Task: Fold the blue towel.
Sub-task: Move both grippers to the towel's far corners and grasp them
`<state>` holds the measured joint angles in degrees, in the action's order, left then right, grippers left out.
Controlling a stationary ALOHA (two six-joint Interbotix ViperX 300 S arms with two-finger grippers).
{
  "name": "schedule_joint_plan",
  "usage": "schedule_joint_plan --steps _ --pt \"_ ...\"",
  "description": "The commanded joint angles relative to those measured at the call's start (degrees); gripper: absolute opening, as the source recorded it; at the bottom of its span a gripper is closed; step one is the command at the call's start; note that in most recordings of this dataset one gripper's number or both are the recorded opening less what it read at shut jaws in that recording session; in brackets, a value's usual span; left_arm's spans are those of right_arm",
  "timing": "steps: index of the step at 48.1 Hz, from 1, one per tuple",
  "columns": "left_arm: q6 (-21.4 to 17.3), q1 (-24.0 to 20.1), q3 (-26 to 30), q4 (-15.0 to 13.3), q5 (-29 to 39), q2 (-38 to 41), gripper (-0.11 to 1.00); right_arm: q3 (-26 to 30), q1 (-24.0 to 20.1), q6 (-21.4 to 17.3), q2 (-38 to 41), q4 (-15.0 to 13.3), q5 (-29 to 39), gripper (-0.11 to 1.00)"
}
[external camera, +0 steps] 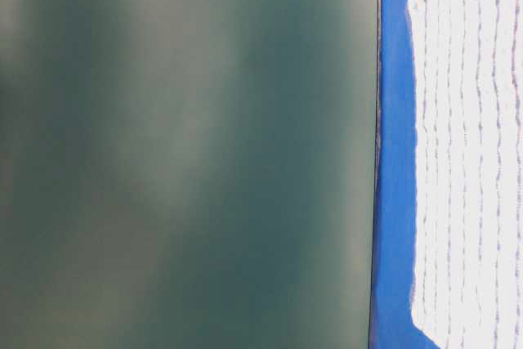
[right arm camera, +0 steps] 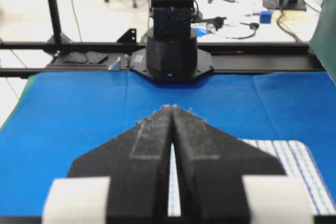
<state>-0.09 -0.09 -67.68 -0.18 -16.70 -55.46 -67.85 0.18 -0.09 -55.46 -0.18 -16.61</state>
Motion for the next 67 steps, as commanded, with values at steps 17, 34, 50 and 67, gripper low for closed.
schedule_joint_plan --steps 17,34,50,67 --pt "-1.3 -7.6 0.4 -1.0 0.0 4.3 0.00 1.3 8.5 -0.6 2.9 0.3 1.2 0.00" --pt "-0.5 -20.0 1.0 -1.3 -1.8 17.8 0.07 1.0 25.0 -4.9 16.7 0.6 4.0 0.01" --pt "-0.5 -28.6 3.1 -1.3 -9.5 37.8 0.88 5.5 33.6 -4.4 36.0 0.3 3.5 0.61" --pt "-1.3 -34.8 8.9 -1.3 -13.8 54.8 0.85 10.5 38.1 -3.1 52.6 -0.2 -1.2 0.56"
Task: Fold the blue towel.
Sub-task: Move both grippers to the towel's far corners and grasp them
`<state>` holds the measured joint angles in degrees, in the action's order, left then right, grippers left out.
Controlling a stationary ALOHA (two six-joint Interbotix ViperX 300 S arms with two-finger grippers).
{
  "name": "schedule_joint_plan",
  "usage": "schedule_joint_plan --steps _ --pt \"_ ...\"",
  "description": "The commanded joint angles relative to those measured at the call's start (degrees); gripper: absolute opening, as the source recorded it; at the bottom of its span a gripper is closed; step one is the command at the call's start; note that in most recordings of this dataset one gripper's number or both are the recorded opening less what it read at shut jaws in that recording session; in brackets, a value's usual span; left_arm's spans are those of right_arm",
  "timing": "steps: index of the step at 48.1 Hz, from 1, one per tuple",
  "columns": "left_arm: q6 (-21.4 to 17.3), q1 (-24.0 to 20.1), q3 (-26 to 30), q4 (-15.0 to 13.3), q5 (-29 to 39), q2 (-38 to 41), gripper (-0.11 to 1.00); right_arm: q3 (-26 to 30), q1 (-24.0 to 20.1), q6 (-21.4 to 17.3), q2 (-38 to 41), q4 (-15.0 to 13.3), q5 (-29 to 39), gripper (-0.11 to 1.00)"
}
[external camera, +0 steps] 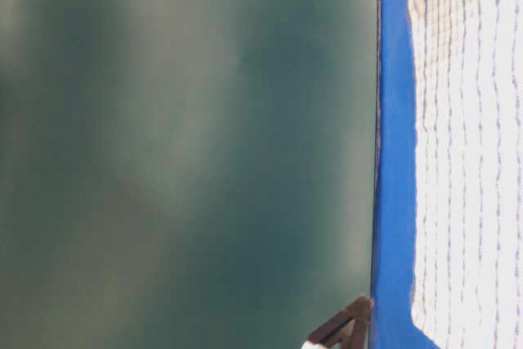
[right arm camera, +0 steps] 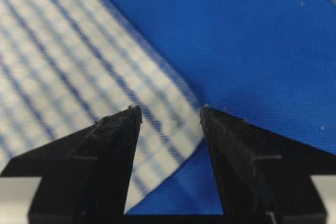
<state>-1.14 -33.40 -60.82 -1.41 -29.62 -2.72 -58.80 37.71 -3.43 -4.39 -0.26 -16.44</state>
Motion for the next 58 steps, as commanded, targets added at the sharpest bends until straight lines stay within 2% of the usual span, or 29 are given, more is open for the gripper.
schedule_joint_plan --steps 1,17,23,25,28,34,39,58 --pt "-0.4 -1.8 2.4 -0.1 -1.0 2.8 0.85 1.7 0.6 0.4 2.1 -0.1 -1.8 0.56" --pt "-0.6 -5.0 5.4 -0.1 -1.0 12.3 0.82 2.5 2.7 1.3 7.4 -0.1 -4.1 0.55" --pt "-0.6 -5.3 5.6 -0.1 -0.7 12.7 0.75 2.5 4.0 1.5 8.8 -0.1 -5.7 0.51" --pt "-0.7 -5.3 5.6 -0.1 -0.3 12.9 0.70 2.4 4.2 1.7 9.1 -0.2 -6.1 0.46" --pt "-0.8 -5.4 5.6 0.0 0.8 13.1 0.56 2.5 4.1 1.9 9.6 -0.3 -6.2 0.37" --pt "-1.6 -5.4 5.5 0.1 1.8 13.3 0.25 2.5 4.1 2.3 9.6 -0.9 -6.0 0.07" --pt "-2.0 -4.7 5.4 0.1 1.8 13.2 0.04 2.5 4.0 2.3 9.6 -1.0 -6.0 0.07" --pt "-2.4 -3.7 5.4 0.1 4.2 8.9 0.04 2.5 3.8 2.2 7.2 -1.0 -5.9 0.07"
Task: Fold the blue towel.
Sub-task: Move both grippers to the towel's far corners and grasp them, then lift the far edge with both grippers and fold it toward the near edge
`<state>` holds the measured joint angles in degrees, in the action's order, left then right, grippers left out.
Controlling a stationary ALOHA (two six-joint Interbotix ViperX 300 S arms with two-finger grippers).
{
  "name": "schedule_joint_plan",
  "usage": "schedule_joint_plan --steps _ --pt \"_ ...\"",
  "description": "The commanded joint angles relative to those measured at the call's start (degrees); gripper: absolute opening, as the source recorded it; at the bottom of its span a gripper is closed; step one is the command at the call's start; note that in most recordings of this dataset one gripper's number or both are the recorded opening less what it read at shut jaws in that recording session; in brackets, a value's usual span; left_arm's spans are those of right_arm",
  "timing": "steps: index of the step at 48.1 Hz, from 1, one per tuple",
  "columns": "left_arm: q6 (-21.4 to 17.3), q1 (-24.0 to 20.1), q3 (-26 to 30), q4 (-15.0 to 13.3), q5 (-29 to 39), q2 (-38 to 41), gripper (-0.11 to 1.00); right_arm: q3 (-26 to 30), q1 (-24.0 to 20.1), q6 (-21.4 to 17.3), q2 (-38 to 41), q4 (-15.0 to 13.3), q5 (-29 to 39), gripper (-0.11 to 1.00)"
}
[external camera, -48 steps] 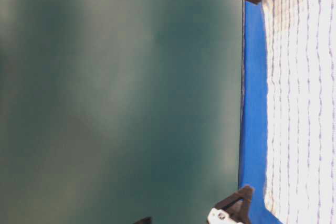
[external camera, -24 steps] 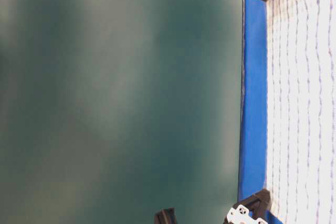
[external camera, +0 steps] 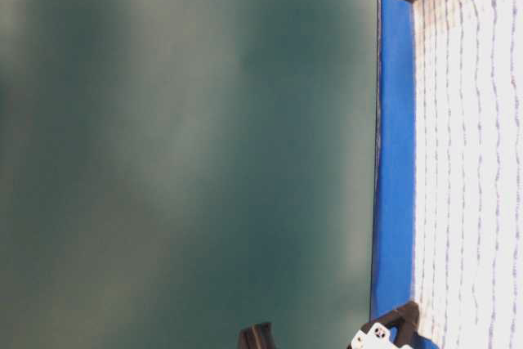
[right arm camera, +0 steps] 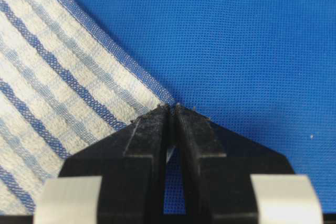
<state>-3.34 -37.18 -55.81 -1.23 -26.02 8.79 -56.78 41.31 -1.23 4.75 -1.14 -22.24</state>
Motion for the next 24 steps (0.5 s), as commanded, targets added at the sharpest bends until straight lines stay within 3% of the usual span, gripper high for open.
schedule_joint_plan --steps 1,24 --pt "-0.4 0.1 0.4 -0.1 1.1 -3.3 0.04 0.4 0.2 0.0 -2.3 0.0 -0.1 0.07" --pt "-2.0 2.1 -1.1 -0.1 6.3 -15.0 0.04 -1.1 -3.2 -0.3 -13.1 0.0 5.4 0.07"
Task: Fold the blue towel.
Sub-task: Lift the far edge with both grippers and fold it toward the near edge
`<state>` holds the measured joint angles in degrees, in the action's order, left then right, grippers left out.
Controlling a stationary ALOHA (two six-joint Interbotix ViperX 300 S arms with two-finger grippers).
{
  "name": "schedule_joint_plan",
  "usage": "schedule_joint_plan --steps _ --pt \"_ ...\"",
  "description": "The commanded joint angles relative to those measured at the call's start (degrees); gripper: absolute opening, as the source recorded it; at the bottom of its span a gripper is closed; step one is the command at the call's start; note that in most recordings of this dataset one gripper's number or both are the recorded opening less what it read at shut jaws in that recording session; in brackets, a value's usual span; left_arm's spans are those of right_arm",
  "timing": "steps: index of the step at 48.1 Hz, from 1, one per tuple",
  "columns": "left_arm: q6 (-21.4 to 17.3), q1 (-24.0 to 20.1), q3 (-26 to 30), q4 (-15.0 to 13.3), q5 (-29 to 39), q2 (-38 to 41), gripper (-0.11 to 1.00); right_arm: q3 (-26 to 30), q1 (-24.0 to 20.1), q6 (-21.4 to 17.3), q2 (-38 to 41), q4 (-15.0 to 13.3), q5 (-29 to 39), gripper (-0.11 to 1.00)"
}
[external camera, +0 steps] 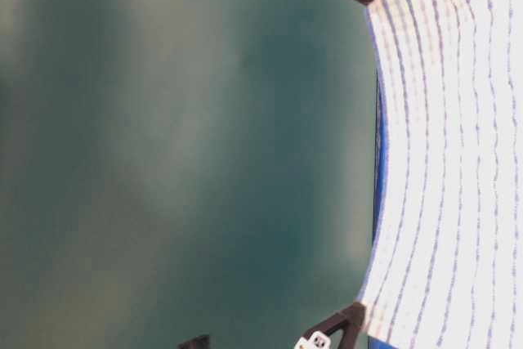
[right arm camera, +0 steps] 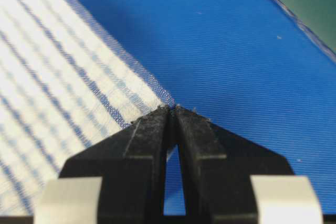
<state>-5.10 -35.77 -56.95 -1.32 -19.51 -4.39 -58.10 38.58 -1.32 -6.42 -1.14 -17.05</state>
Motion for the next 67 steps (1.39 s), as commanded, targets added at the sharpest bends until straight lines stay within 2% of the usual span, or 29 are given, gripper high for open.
schedule_joint_plan --steps 1,12,22,29,35,41,47,53,67 --pt "-0.4 1.1 -0.1 0.0 -0.2 -1.9 0.04 0.1 -0.5 -0.2 -2.2 0.0 0.4 0.07" --pt "-0.5 5.0 -1.1 0.0 -0.1 -2.5 0.04 -2.0 -2.0 -0.8 -4.1 0.2 0.4 0.07" --pt "-2.0 8.2 -4.2 0.1 0.6 -6.8 0.04 -6.0 -5.0 -0.9 -10.2 0.6 2.4 0.07" --pt "-2.0 11.4 -6.5 0.0 0.6 -11.1 0.04 -8.7 -9.2 -1.0 -15.9 1.1 4.5 0.07" --pt "-1.1 16.5 -8.4 0.0 0.7 -14.6 0.04 -10.0 -14.2 -1.2 -19.9 2.3 7.0 0.07" --pt "-0.4 21.9 -10.2 -0.1 1.1 -17.2 0.04 -10.6 -19.2 -3.1 -22.2 2.8 9.5 0.07" --pt "1.9 27.7 -11.3 -0.1 1.1 -18.6 0.04 -10.9 -24.3 -6.0 -22.9 2.8 12.0 0.07" --pt "4.4 31.1 -11.3 -0.1 1.1 -18.5 0.04 -10.9 -27.5 -8.2 -22.4 2.8 13.3 0.07" --pt "5.7 35.9 -10.7 -0.1 1.1 -15.2 0.04 -10.1 -30.8 -10.8 -19.7 2.8 13.7 0.07"
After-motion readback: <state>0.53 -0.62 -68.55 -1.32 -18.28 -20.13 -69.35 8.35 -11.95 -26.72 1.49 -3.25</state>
